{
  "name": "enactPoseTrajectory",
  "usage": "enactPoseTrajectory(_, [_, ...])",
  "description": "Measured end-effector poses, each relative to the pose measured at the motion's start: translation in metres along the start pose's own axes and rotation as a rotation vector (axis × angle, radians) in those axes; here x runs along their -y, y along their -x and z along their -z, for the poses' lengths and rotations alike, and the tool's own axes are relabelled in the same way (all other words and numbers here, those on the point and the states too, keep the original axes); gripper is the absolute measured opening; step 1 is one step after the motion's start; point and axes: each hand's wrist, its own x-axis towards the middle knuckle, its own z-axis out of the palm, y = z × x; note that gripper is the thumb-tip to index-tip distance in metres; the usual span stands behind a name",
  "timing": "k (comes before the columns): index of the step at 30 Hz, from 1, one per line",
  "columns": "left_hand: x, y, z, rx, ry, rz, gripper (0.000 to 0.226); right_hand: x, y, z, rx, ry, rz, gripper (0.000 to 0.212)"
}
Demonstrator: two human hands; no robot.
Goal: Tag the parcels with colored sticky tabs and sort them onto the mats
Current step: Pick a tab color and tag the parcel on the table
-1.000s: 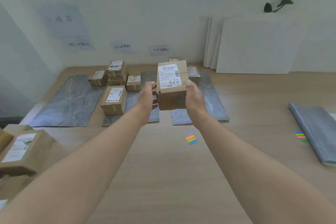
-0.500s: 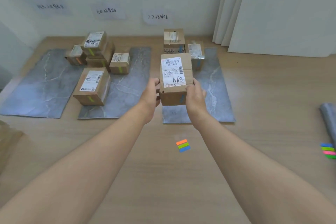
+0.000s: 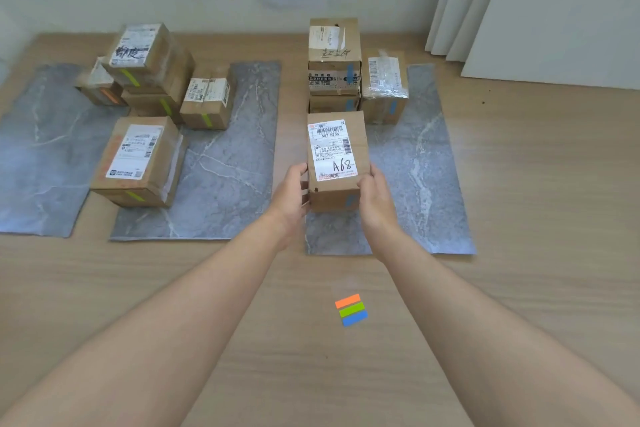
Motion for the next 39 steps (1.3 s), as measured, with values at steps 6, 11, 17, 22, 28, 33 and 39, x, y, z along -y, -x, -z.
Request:
enactPoseTrajectory(6, [0.006,-0.021,0.001,-0.001,0.025,0.022,0.028,-0.007,-0.024,0.001,0.032,-0.012,-0.037,0.048])
enactPoseTrajectory(11, [0.002,-0.029,-0.004,0.007,0.014,0.012,0.027,-0.010,-0.036,0.004,0.081,-0.068,-0.048,0.050])
enactPoseTrajectory(17, [0.004,-0.023,-0.001,0.008,-0.025,0.015,0.027,-0.014,-0.033,0.004,0.092,-0.073,-0.048,0.049])
enactPoseTrajectory(22, [0.002,-0.003,0.003,-0.038,-0.093,0.023,0.038,-0.007,-0.013,0.011,0.019,-0.075,-0.097,0.054])
enactPoseTrajectory(28, [-0.014,0.041,0.006,-0.076,-0.095,-0.028,0.058,0.021,0.034,0.026,-0.026,-0.086,-0.047,0.051])
enactPoseTrajectory(33, [-0.025,0.095,0.013,-0.051,-0.059,-0.121,0.062,0.046,0.093,0.036,-0.016,-0.119,0.027,0.049])
enactPoseTrajectory(39, [-0.034,0.179,0.036,-0.032,-0.047,-0.215,0.059,0.067,0.171,0.037,-0.021,-0.115,0.097,0.047])
